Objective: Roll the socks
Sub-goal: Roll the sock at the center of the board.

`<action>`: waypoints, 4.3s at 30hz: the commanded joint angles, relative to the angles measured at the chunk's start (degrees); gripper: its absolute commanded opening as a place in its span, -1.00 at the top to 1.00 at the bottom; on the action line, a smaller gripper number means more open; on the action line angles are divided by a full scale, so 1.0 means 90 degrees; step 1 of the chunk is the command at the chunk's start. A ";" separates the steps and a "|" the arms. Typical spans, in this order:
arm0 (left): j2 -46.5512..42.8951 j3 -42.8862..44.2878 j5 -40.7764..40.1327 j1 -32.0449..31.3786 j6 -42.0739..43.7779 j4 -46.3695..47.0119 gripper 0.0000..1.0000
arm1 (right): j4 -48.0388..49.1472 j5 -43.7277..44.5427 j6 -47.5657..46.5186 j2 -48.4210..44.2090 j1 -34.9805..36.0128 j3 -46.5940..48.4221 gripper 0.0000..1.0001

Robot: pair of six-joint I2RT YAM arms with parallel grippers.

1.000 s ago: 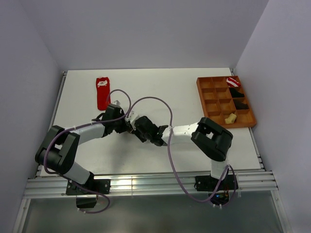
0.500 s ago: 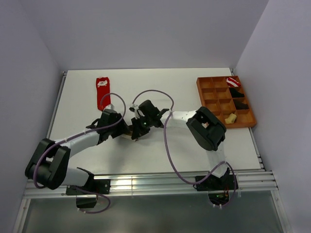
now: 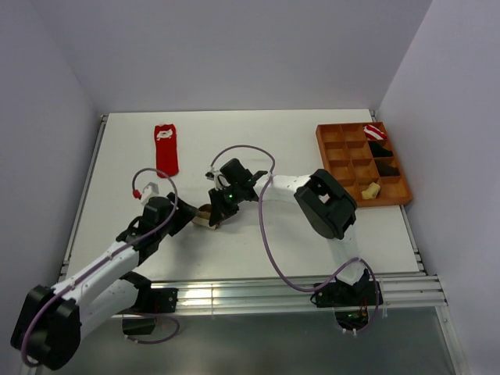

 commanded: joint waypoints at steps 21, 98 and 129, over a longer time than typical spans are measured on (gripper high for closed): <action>-0.0297 -0.1793 0.0253 -0.0034 -0.0913 0.2389 -0.48 | -0.0777 -0.0600 0.0591 0.0818 0.0067 -0.0015 1.00; 0.3542 0.2142 0.1336 -0.0034 0.1274 -0.1839 0.63 | 0.2651 0.7446 -0.3119 -0.0394 0.3104 -0.1470 -0.52; 0.4070 0.3586 0.0995 0.0064 0.1919 -0.2933 -0.03 | 0.1088 0.5611 -0.1235 -0.0265 0.2236 -0.2173 1.00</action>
